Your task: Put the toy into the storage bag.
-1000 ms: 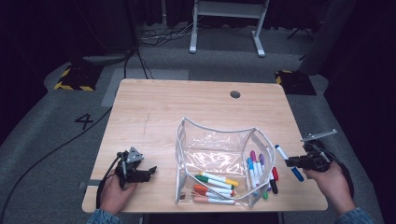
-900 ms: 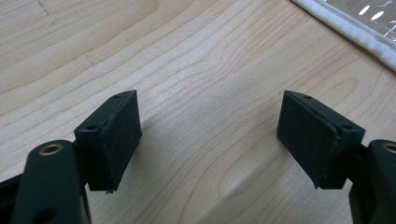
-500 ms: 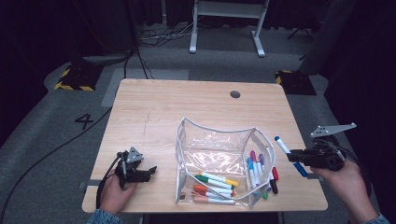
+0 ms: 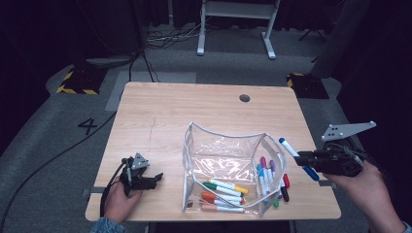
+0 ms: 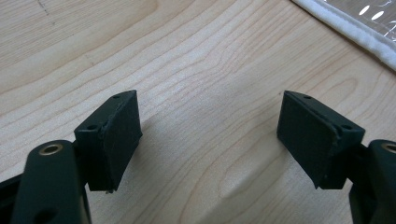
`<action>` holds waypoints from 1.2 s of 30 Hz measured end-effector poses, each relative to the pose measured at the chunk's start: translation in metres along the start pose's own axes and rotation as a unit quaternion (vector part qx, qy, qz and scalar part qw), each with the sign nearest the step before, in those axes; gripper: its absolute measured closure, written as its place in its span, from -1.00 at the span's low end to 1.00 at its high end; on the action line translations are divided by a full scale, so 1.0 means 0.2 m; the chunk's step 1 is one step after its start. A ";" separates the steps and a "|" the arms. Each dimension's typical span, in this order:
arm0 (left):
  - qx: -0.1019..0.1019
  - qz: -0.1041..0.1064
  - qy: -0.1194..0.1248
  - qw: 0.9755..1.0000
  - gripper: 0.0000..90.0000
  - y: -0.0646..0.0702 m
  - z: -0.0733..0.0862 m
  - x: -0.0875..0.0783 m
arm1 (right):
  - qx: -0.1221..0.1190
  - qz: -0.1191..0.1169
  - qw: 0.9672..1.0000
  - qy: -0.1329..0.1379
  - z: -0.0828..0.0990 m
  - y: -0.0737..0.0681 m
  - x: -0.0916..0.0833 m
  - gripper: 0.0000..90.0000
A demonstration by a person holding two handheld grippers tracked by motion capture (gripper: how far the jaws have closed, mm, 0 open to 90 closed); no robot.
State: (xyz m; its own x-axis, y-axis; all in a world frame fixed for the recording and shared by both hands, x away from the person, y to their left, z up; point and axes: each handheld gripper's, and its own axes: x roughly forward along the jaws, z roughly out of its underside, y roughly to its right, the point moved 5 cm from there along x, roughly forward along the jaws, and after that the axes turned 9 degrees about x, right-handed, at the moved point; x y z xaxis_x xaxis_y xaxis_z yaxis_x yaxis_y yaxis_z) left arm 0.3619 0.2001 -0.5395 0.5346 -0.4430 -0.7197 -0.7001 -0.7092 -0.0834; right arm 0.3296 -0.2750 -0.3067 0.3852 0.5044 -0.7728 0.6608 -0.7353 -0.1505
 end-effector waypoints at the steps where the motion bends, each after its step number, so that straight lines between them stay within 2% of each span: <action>1: -0.001 0.000 0.000 1.000 -0.51 0.00 0.00 0.00 | -0.015 -0.004 1.000 -0.004 -0.03 -0.04 0.00 0.69; 2: -0.001 0.000 0.000 1.000 -0.51 0.00 0.00 0.00 | -0.015 -0.004 1.000 -0.004 -0.03 -0.04 0.00 0.69; 4: -0.001 0.000 0.000 1.000 -0.51 0.00 0.00 0.00 | -0.033 -0.013 0.999 -0.012 -0.08 -0.11 0.02 0.69; 5: -0.001 0.000 0.000 1.000 -0.51 0.00 0.00 0.00 | -0.033 -0.013 0.999 -0.012 -0.08 -0.11 0.02 0.69; 7: -0.001 0.000 0.000 1.000 -0.51 0.00 0.00 0.00 | -0.045 -0.017 0.999 -0.017 -0.11 -0.16 0.03 0.69; 9: -0.001 0.000 0.000 1.000 -0.51 0.00 0.00 0.00 | -0.062 -0.025 0.997 -0.023 -0.15 -0.23 0.06 0.69; 10: -0.001 0.000 0.000 1.000 -0.51 0.00 0.00 0.00 | -0.062 -0.025 0.997 -0.023 -0.15 -0.23 0.06 0.69; 13: 0.000 0.000 0.000 1.000 -0.51 0.00 0.00 0.00 | -0.083 -0.038 0.995 -0.029 -0.20 -0.31 0.10 0.69; 16: 0.000 0.000 0.000 1.000 -0.51 0.00 0.00 0.00 | -0.089 -0.045 0.994 -0.035 -0.22 -0.35 0.12 0.69; 21: -0.001 0.000 0.000 1.000 -0.51 0.00 0.00 0.00 | -0.111 -0.055 0.991 -0.051 -0.27 -0.42 0.19 0.69; 22: 0.001 0.000 0.000 1.000 -0.51 0.00 0.00 0.00 | -0.119 -0.058 0.990 -0.057 -0.28 -0.44 0.21 0.69; 28: -0.001 0.000 0.000 1.000 -0.51 0.00 0.00 0.00 | -0.127 -0.064 0.987 -0.071 -0.31 -0.50 0.27 0.69; 30: -0.001 0.000 0.000 1.000 -0.51 0.00 0.00 0.00 | -0.136 -0.062 0.985 -0.080 -0.31 -0.52 0.31 0.69; 31: -0.001 0.000 0.000 1.000 -0.51 0.00 0.00 0.00 | -0.143 -0.064 0.984 -0.090 -0.31 -0.54 0.34 0.69; 32: -0.001 0.000 0.000 1.000 -0.51 0.00 0.00 0.00 | -0.143 -0.064 0.984 -0.090 -0.31 -0.54 0.34 0.69; 36: -0.001 0.000 0.000 1.000 -0.51 0.00 0.00 0.00 | -0.156 -0.065 0.979 -0.117 -0.30 -0.57 0.42 0.69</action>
State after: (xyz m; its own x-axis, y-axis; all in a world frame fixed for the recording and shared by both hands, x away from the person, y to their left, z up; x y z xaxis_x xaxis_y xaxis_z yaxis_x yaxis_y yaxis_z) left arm 0.3618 0.2001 -0.5395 0.5340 -0.4432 -0.7200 -0.6999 -0.7095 -0.0823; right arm 0.3249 -0.1221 -0.3170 0.1508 0.4400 -0.8852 0.8726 -0.4801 -0.0900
